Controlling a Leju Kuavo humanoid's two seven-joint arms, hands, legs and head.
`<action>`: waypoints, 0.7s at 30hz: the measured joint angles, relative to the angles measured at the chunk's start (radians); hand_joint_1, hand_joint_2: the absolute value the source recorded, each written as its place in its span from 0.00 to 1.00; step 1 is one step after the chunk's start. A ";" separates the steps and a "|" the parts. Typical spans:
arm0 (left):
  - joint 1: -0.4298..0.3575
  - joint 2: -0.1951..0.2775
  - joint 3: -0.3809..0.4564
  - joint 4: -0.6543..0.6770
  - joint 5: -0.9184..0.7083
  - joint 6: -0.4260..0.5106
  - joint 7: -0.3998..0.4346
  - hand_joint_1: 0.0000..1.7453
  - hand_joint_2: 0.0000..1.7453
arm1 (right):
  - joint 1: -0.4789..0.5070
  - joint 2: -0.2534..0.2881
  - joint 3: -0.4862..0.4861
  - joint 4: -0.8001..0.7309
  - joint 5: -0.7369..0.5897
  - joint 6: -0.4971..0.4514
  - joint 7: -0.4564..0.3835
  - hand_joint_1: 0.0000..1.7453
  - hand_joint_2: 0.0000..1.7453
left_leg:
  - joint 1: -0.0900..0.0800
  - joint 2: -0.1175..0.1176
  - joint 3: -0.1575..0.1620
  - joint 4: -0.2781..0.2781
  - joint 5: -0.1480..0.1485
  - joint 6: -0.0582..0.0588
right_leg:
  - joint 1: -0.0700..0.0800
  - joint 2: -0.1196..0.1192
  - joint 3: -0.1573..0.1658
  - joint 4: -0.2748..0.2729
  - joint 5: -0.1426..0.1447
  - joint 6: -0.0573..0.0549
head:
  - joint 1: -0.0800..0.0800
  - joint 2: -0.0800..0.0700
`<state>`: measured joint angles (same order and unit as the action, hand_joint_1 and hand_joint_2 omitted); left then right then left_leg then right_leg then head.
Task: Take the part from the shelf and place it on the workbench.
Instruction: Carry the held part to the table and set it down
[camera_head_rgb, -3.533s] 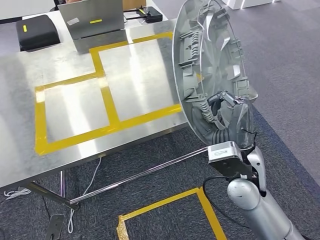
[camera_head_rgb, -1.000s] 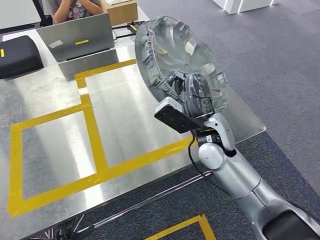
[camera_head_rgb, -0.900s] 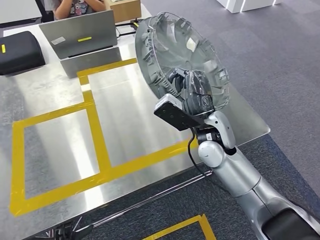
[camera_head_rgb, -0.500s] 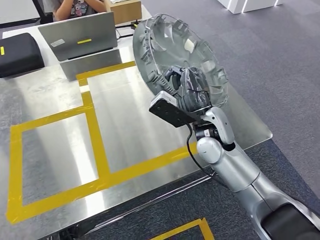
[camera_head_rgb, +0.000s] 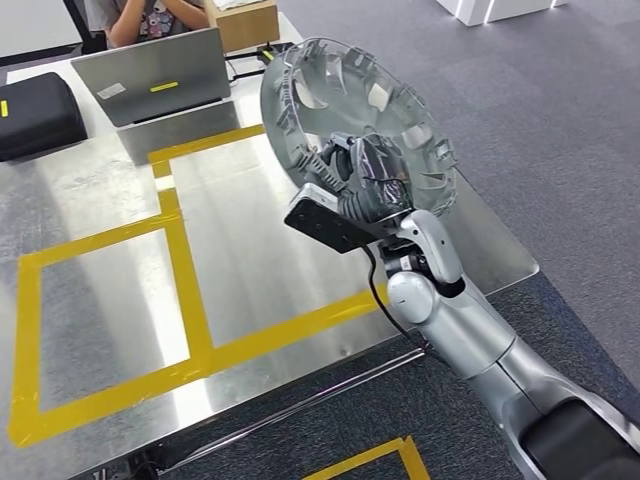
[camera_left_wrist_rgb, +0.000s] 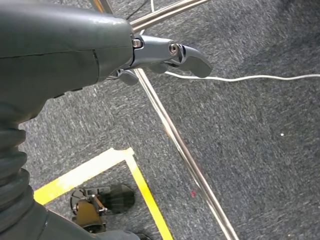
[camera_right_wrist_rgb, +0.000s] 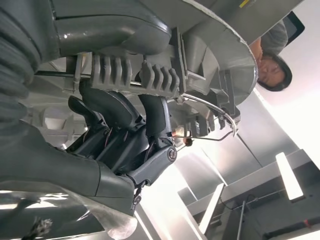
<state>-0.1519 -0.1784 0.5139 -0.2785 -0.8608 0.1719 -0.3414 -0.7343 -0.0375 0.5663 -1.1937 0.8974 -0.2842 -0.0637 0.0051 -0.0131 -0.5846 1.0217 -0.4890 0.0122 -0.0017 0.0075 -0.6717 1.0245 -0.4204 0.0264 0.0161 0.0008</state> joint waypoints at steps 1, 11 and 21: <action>0.000 0.000 -0.002 0.000 0.000 -0.001 0.000 0.00 1.00 | -0.002 0.001 0.003 0.002 0.003 0.001 0.000 1.00 1.00 | 0.000 0.000 0.000 0.000 0.000 -0.001 | 0.000 0.000 0.000 0.000 0.001 0.000 | 0.000 0.000; -0.003 -0.001 -0.035 0.000 0.001 -0.005 0.003 0.00 1.00 | -0.038 0.019 0.038 0.032 0.036 0.024 0.004 1.00 1.00 | -0.004 0.000 0.000 0.001 0.001 -0.001 | -0.004 -0.002 0.002 -0.001 0.002 0.001 | 0.000 0.000; -0.003 -0.004 -0.055 0.000 0.025 -0.026 -0.011 0.00 1.00 | -0.047 0.027 0.070 0.067 0.052 0.030 0.005 0.00 0.00 | -0.006 0.000 0.000 0.002 0.001 -0.001 | -0.006 -0.002 0.002 -0.001 0.002 0.001 | 0.000 0.000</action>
<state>-0.1553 -0.1820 0.4585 -0.2785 -0.8363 0.1460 -0.3529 -0.7815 -0.0107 0.6367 -1.1271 0.9498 -0.2541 -0.0587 -0.0005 -0.0130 -0.5846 1.0233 -0.4882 0.0112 -0.0073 0.0059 -0.6700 1.0237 -0.4181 0.0275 0.0163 0.0008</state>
